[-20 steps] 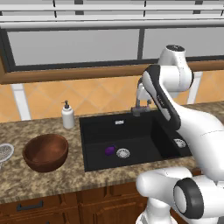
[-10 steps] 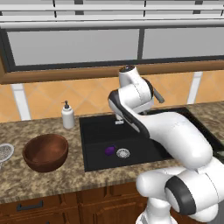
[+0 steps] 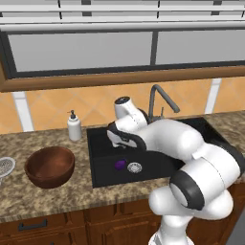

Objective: Pick the eggplant from the sink and place it in the bowl. Then pick the bowl and place it in the microwave. Then close the microwave door and press the start button.

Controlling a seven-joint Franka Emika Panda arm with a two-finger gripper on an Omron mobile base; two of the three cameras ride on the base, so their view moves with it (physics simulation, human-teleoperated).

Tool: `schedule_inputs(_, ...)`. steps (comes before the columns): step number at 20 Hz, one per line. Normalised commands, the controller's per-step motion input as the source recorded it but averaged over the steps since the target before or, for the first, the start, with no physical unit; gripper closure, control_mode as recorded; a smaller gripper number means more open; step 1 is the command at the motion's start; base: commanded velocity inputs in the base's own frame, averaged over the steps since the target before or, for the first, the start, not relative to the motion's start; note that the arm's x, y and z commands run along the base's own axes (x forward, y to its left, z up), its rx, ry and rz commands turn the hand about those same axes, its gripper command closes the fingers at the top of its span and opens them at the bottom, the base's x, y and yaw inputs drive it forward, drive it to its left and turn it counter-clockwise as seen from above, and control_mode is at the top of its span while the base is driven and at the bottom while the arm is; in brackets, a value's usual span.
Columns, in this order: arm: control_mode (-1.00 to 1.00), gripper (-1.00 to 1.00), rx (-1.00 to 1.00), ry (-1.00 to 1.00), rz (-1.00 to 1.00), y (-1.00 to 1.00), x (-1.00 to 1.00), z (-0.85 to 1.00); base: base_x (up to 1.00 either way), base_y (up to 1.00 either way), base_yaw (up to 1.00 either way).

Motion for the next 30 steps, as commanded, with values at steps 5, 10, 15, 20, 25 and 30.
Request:
schedule_inputs(5,-1.00,-1.00,0.15,-0.03,-0.13,0.00,0.09,-1.00,0.00,0.00,0.00)
schedule_inputs(10,-1.00,-1.00,0.14,-0.01,-0.13,0.00,0.29,-0.95,0.00,0.00,0.00)
schedule_inputs(15,-1.00,-1.00,0.07,0.00,-0.10,0.02,0.39,-0.66,0.00,0.00,0.00)
schedule_inputs(20,-1.00,-1.00,0.01,0.00,-0.11,0.06,0.53,-0.34,0.00,0.00,0.00)
schedule_inputs(25,-1.00,-1.00,0.00,0.00,-0.14,0.24,0.63,-0.18,0.00,0.00,0.00)
schedule_inputs(30,-1.00,-1.00,0.00,0.00,-0.11,0.21,0.57,-0.28,0.00,0.00,0.00)
